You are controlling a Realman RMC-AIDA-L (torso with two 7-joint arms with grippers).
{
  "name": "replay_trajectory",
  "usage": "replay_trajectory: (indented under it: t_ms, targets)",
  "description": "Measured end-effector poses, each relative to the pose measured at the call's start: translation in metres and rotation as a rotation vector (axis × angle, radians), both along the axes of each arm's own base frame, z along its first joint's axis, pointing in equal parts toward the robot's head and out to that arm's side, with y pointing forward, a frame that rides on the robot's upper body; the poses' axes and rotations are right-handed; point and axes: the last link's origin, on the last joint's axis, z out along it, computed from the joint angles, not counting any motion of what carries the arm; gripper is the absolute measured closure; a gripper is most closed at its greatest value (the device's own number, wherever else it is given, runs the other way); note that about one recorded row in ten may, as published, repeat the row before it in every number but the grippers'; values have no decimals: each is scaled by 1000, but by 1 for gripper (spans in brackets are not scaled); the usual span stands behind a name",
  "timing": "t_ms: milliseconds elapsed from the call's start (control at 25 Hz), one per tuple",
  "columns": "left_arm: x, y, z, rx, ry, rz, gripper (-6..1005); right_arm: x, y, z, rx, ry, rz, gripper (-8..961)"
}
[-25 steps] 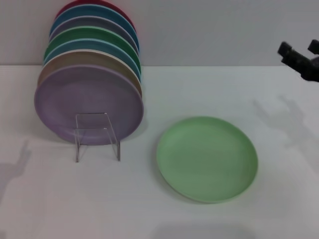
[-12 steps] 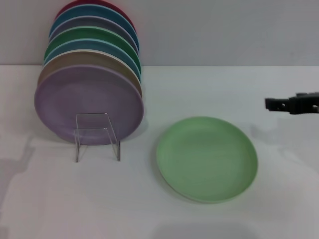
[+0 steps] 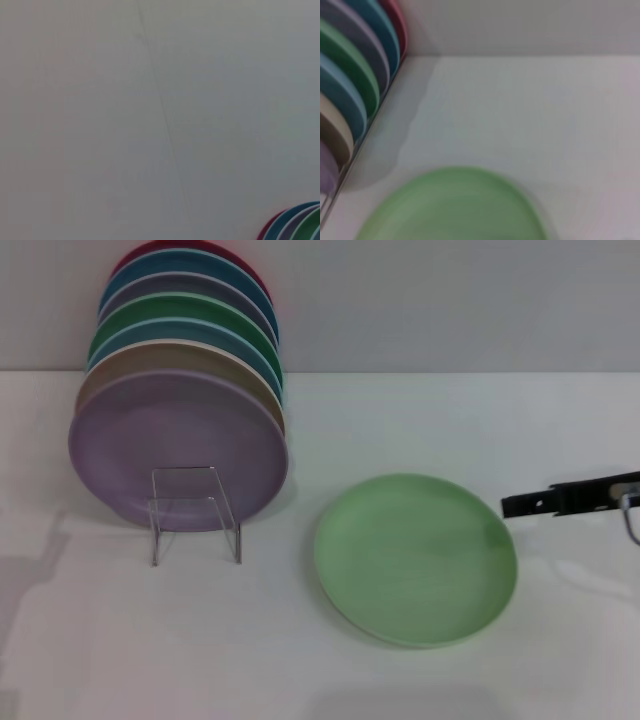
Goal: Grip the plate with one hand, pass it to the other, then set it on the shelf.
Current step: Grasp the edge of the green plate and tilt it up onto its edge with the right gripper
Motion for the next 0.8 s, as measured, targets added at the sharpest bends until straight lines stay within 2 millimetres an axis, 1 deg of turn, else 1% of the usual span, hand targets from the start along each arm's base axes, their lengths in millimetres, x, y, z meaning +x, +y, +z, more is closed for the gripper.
replay_trajectory:
  t_ms: [240,800]
  targets:
    - [-1,-1,0,0,2,3,194,3,12,-20,-75,4,-24,183]
    - [-2,-2,1,1,4,7,195,12,25,-39,-118,-34,-51,199]
